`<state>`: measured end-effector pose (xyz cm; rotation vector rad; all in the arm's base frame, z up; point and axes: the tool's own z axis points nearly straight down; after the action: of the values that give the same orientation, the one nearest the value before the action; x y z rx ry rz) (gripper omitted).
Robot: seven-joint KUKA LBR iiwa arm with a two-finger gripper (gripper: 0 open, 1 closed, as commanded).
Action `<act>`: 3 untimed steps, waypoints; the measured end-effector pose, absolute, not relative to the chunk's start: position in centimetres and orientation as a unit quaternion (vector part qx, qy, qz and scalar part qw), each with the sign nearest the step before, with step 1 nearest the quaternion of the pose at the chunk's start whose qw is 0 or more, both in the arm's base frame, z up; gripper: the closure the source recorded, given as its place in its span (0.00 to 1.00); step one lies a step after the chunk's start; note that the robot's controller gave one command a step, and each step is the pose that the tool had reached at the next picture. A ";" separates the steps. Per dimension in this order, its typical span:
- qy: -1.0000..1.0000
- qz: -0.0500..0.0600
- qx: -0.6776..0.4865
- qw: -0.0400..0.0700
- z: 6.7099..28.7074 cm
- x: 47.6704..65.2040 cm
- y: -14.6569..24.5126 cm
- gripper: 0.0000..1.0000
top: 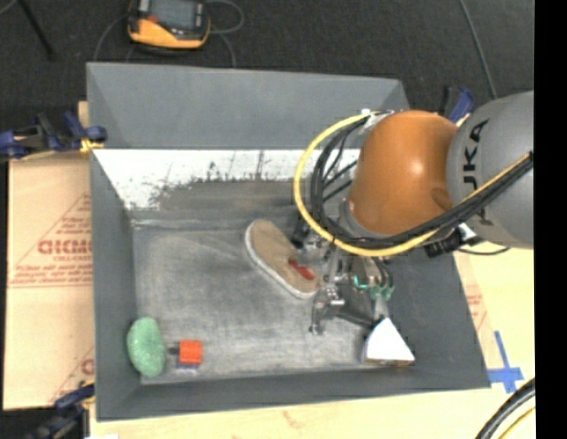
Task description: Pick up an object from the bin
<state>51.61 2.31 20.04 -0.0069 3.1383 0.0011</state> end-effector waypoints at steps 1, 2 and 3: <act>1.000 0.001 0.027 0.005 15.2 53.5 0.9 0.00; 1.000 0.000 0.015 0.006 10.0 53.4 -0.5 0.00; 0.998 -0.001 0.055 0.006 8.1 54.6 0.4 0.00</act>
Offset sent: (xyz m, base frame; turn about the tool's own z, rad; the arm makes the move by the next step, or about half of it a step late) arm 0.0140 -0.0312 -0.1125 0.0233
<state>54.60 0.39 8.09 0.1718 3.1240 -0.0031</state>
